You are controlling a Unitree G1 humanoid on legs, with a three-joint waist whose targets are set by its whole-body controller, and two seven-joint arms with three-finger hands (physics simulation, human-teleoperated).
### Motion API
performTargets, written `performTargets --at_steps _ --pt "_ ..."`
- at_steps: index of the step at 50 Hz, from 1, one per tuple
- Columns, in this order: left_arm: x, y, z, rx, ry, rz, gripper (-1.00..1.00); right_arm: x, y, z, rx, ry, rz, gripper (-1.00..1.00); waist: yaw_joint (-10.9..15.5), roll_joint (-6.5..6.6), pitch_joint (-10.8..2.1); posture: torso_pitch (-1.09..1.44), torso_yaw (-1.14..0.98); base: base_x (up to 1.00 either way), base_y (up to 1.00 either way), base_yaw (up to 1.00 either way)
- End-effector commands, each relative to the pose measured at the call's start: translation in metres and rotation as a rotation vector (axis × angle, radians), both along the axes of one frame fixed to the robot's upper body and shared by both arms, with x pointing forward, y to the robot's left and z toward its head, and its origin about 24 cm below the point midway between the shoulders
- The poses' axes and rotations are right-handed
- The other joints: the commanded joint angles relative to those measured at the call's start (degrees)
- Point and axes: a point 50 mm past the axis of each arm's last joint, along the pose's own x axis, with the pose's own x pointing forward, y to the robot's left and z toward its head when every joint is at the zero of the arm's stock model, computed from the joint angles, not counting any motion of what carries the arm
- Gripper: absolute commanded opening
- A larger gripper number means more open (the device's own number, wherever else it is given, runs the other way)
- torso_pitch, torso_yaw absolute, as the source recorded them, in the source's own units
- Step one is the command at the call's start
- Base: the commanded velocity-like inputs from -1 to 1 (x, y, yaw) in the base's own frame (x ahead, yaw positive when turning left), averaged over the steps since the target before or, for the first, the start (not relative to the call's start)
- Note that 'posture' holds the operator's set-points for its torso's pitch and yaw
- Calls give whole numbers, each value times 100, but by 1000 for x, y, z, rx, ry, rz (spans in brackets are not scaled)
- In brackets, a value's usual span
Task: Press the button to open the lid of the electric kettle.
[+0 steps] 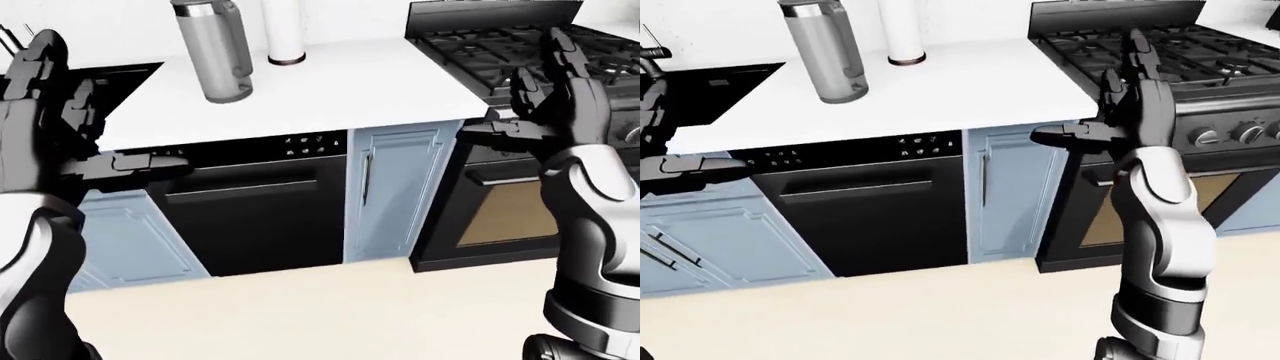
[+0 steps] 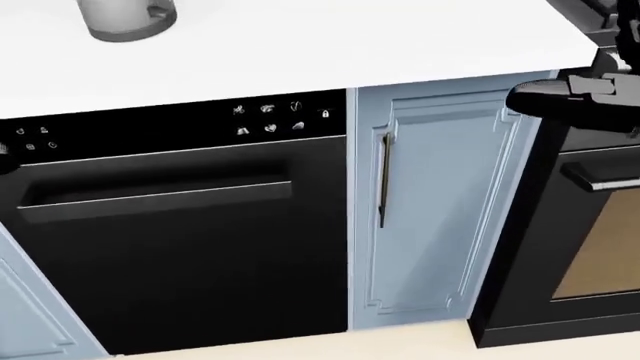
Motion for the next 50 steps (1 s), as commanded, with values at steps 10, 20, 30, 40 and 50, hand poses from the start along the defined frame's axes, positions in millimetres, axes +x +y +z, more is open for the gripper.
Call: performTargets --at_steps 10,20,30,40,50 --pt "-5 2 10 13 -50 23 100 -2 5 16 -3 -68 19 100 191 -218 -3 0 0 18 44 0" --pt "-5 2 10 18 -50 22 100 -2 5 15 -5 -63 22 100 96 -602 -132 0 0 17 44 0" --pt "-5 2 12 16 -53 21 100 -3 5 16 -4 -65 20 100 56 141 -74 0 0 16 44 0" --pt "-6 1 14 23 -57 18 100 -3 6 16 -4 -65 20 100 151 -355 -50 0 0 17 40 0" --pt "-7 0 14 25 -58 16 100 -4 6 15 -6 -64 22 100 124 -545 -74 0 0 17 20 0"
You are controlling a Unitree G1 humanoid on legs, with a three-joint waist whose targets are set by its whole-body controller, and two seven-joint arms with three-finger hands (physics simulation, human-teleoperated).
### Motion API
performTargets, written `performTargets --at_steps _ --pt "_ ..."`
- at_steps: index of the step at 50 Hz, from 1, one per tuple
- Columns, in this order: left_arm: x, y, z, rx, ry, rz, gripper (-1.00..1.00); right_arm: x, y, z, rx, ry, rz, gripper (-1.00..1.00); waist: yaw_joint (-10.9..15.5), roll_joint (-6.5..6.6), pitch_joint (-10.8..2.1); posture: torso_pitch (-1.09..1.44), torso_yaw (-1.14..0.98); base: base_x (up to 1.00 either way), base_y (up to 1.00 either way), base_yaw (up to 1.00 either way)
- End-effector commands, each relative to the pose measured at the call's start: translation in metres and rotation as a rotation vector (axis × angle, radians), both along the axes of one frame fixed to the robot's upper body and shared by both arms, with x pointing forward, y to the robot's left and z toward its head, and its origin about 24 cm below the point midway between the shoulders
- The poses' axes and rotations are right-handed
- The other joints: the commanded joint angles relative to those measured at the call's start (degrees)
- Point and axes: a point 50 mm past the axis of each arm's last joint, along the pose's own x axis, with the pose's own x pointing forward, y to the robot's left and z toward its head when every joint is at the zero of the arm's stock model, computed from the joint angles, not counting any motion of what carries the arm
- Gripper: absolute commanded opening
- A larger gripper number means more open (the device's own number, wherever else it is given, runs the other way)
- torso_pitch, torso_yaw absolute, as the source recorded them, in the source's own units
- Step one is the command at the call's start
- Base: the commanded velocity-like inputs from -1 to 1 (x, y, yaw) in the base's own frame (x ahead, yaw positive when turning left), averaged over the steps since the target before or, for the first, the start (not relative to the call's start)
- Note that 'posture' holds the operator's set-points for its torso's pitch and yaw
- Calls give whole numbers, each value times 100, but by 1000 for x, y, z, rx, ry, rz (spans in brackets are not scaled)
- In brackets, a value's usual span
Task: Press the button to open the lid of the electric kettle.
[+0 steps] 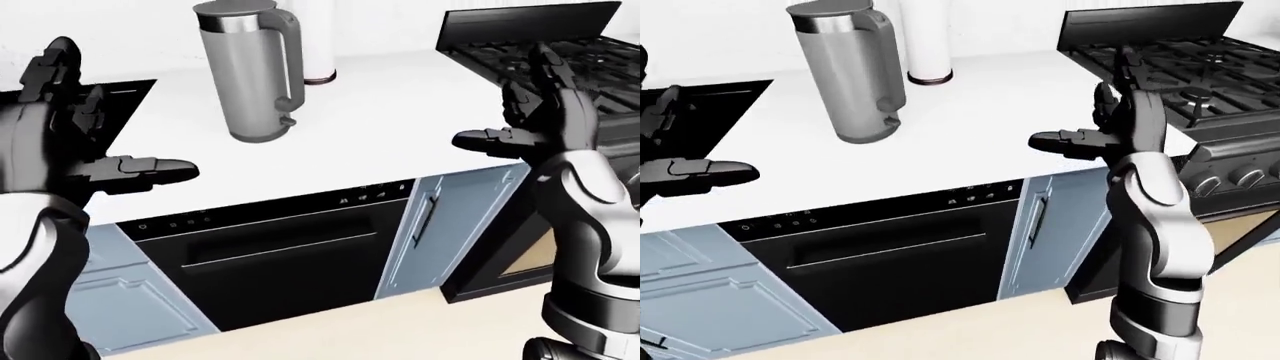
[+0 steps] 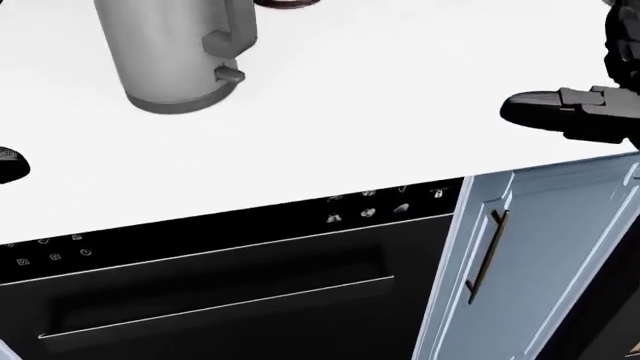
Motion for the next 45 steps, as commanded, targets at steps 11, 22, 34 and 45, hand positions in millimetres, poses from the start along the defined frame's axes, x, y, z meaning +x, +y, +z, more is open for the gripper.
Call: performTargets --at_steps 11,22,34,45 --pt "-8 4 17 25 -97 34 100 -7 6 25 -29 -125 25 100 38 590 -99 0 0 17 18 0" --pt "-8 4 19 28 -99 33 100 -6 7 25 -30 -124 27 100 92 -173 -132 0 0 18 17 0" --pt "-8 3 20 28 -103 33 100 -6 7 24 -33 -122 29 100 -43 415 -121 0 0 18 15 0" --pt "-9 2 22 36 -109 28 100 -7 7 25 -31 -123 28 100 67 220 -80 0 0 18 16 0"
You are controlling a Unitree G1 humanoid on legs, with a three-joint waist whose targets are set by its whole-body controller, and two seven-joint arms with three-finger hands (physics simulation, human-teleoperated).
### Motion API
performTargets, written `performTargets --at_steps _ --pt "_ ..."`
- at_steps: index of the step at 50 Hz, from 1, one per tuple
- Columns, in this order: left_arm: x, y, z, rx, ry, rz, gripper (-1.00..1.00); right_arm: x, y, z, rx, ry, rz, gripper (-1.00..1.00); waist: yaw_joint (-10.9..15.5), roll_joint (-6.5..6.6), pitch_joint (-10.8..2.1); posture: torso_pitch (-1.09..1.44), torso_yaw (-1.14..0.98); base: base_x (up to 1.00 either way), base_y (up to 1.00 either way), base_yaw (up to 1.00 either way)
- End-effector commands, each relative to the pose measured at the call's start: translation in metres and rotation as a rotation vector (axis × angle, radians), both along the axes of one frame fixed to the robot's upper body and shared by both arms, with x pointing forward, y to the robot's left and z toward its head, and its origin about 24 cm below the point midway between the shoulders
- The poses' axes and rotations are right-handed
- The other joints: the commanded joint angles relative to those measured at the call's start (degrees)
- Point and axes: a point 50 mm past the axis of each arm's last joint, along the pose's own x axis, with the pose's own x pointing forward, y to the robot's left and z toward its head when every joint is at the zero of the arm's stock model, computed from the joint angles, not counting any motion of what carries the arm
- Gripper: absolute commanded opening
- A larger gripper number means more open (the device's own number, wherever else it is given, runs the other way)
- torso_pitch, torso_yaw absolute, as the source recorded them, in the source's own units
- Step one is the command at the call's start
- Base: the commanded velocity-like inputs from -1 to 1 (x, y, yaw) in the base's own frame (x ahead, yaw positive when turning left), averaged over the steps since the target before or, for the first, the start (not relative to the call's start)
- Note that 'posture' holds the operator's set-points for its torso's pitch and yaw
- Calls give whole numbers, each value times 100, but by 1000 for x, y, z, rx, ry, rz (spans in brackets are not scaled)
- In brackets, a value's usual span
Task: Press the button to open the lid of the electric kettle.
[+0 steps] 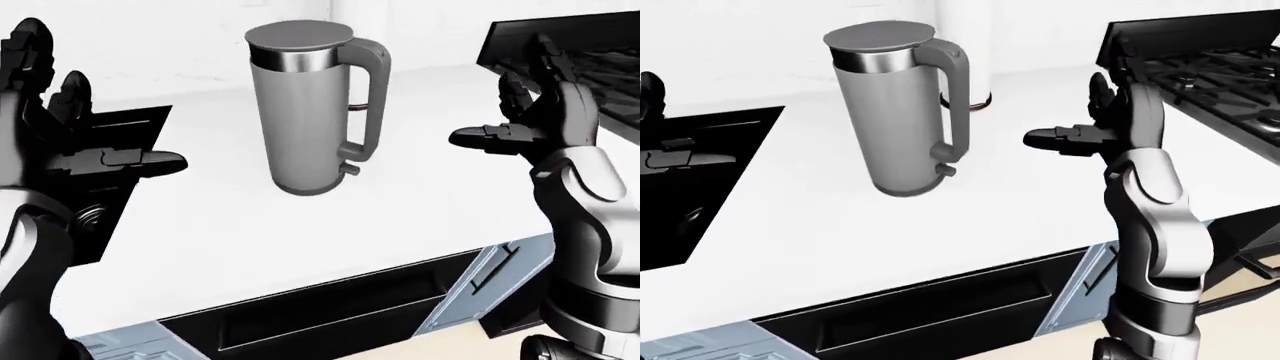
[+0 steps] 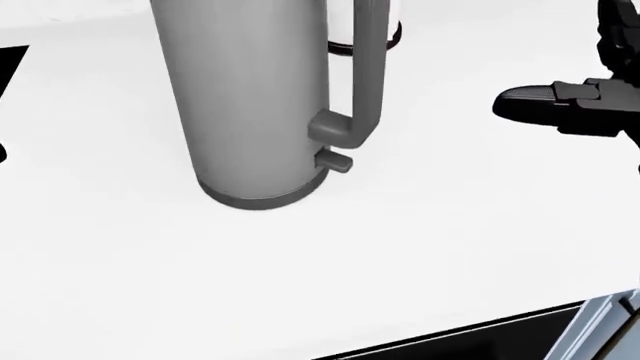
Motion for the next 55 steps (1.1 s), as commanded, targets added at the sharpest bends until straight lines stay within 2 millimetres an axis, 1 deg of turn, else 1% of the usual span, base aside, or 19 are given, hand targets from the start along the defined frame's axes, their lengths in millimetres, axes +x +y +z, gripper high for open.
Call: performTargets --at_steps 1,3,4,6,7,8,10,11,13,14,15,16,17,18,21,29,40,46,55 --pt "-4 -3 10 22 -63 -9 100 -5 -1 17 -15 -84 -10 100 -8 -15 -81 0 0 20 10 0" --pt "-4 -3 10 22 -63 -9 100 -5 -2 17 -14 -85 -12 100 10 -186 -113 0 0 20 7 0" --pt "-4 -3 11 23 -63 -8 100 -5 -2 18 -14 -85 -12 100 16 -332 -160 0 0 22 4 0" --pt "-4 -3 11 23 -63 -8 100 -5 -2 18 -14 -86 -12 100 -41 -141 -119 0 0 21 2 0" --pt "-4 -3 11 24 -64 -8 100 -5 -2 18 -15 -86 -12 100 -29 -199 -97 0 0 23 2 0" --pt "-4 -3 11 24 -65 -8 100 -5 -2 18 -15 -86 -12 100 -51 -198 -90 0 0 23 2 0" --pt "-4 -3 13 25 -69 -9 100 -5 -2 18 -15 -86 -11 100 -59 -139 -130 0 0 23 2 0" --pt "-4 -3 13 23 -71 -9 100 -4 -2 18 -15 -87 -11 100 -61 -99 -107 0 0 23 0 0" --pt "-4 -2 13 25 -71 -4 100 -4 -2 17 -19 -85 -15 100 -90 37 -32 0 0 21 0 0" --pt "-4 -2 13 28 -72 -2 100 -3 -2 17 -18 -85 -15 100 -100 117 -29 0 0 9 0 0" --pt "-4 -2 13 28 -73 -2 100 -3 -2 17 -20 -84 -16 100 -108 230 -103 0 0 8 0 0" --pt "-3 -1 12 15 -70 5 100 -3 -2 17 -21 -86 -18 100 -139 382 -145 0 0 0 0 0" --pt "-3 -2 12 25 -70 7 100 -3 -3 17 -19 -91 -19 100 -190 268 -76 0 0 0 0 0" --pt "-3 -2 12 23 -70 5 100 -3 -3 17 -15 -92 -18 100 -142 242 -62 0 0 0 0 0" --pt "-4 -3 13 20 -78 -9 100 -3 -2 17 -9 -94 -14 100 -86 209 -130 0 0 0 0 0" --pt "-7 -9 14 37 -95 -51 100 2 -12 19 2 -78 -74 100 -109 151 -85 0 0 0 0 0" --pt "-7 -8 13 28 -80 -51 100 5 -17 18 -20 -69 -98 100 -108 67 -98 0 0 0 0 0" --pt "-6 -7 11 18 -65 -51 100 3 -15 20 -20 -73 -88 100 -84 47 -235 -6 0 0 0 0" --pt "-7 -8 11 19 -66 -52 100 3 -14 20 -25 -74 -85 100 -54 10 -558 -15 0 0 0 0"
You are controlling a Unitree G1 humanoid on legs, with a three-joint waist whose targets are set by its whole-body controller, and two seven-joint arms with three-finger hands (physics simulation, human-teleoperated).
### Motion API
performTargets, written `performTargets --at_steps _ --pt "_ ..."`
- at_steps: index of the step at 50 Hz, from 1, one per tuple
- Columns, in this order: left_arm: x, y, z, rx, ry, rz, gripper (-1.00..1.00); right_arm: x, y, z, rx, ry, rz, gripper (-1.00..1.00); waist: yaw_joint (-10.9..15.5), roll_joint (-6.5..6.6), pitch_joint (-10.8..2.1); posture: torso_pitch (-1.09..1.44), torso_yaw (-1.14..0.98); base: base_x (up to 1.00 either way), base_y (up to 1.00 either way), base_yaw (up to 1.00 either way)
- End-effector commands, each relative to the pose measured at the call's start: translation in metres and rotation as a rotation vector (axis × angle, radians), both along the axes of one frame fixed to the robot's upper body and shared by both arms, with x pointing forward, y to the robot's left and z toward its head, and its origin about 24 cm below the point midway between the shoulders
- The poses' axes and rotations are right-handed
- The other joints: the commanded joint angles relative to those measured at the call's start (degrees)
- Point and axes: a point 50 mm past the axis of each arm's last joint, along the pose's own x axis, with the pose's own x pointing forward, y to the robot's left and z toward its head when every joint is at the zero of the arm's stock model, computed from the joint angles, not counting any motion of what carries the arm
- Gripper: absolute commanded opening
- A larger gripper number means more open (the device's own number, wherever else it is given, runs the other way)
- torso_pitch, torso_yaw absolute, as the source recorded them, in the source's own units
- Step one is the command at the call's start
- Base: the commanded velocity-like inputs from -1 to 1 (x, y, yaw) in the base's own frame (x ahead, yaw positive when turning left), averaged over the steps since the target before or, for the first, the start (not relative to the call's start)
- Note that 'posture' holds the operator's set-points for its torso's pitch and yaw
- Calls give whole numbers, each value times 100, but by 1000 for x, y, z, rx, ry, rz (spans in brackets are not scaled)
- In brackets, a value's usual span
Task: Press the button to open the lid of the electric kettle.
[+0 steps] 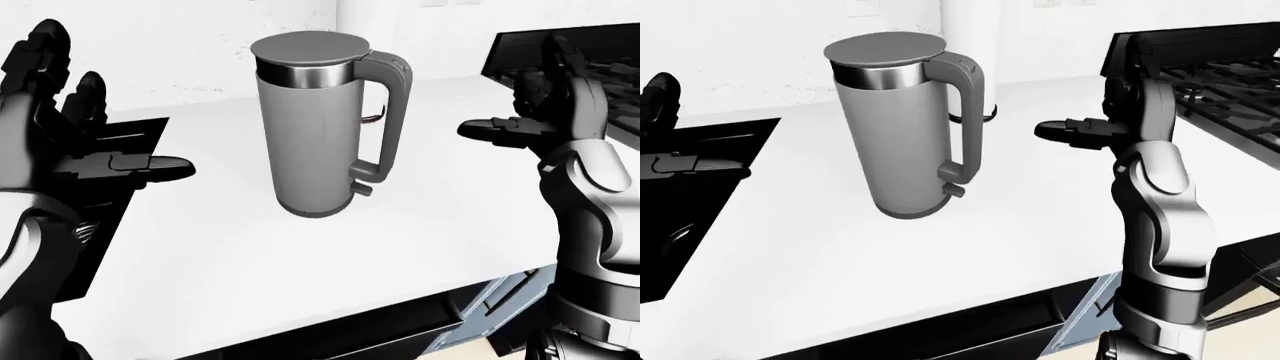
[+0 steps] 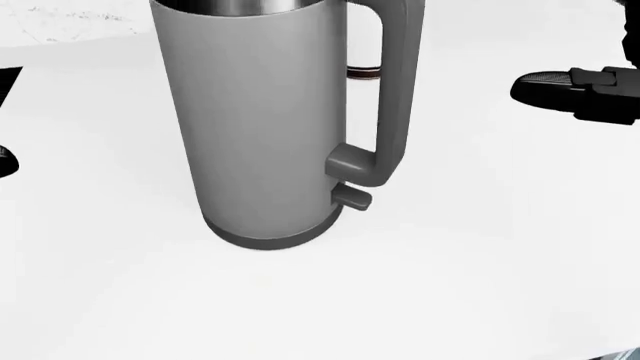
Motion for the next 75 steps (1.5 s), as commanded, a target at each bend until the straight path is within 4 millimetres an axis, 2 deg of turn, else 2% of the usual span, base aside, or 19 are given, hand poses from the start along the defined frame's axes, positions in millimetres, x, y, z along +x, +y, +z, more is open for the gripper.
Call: performTargets --at_steps 1,14,18,23,36,47,75 --pt "-5 0 12 19 -72 8 100 -5 1 19 -21 -91 -2 100 3 1 -141 -16 0 0 0 0" --pt "-6 -1 15 22 -87 4 100 -6 1 22 -36 -94 -8 100 52 -8 -696 -27 0 0 0 0" --pt "-6 -2 16 30 -93 0 100 -6 1 24 -35 -99 -19 100 71 -9 -810 -27 0 0 0 0" --pt "-6 -2 14 45 -87 3 100 -4 -1 27 -26 -103 -44 100 91 -7 -887 -27 0 0 0 0" --pt "-6 -2 16 30 -88 5 100 3 7 45 -35 -106 -60 100 107 -8 -929 -27 0 0 0 0" --pt "-5 -4 16 27 -88 2 100 8 19 63 -55 -129 -30 100 121 -10 -914 -27 0 0 0 0" --pt "-5 -4 18 28 -94 2 100 20 33 81 -96 -131 -33 100 98 23 -852 -27 0 0 0 0"
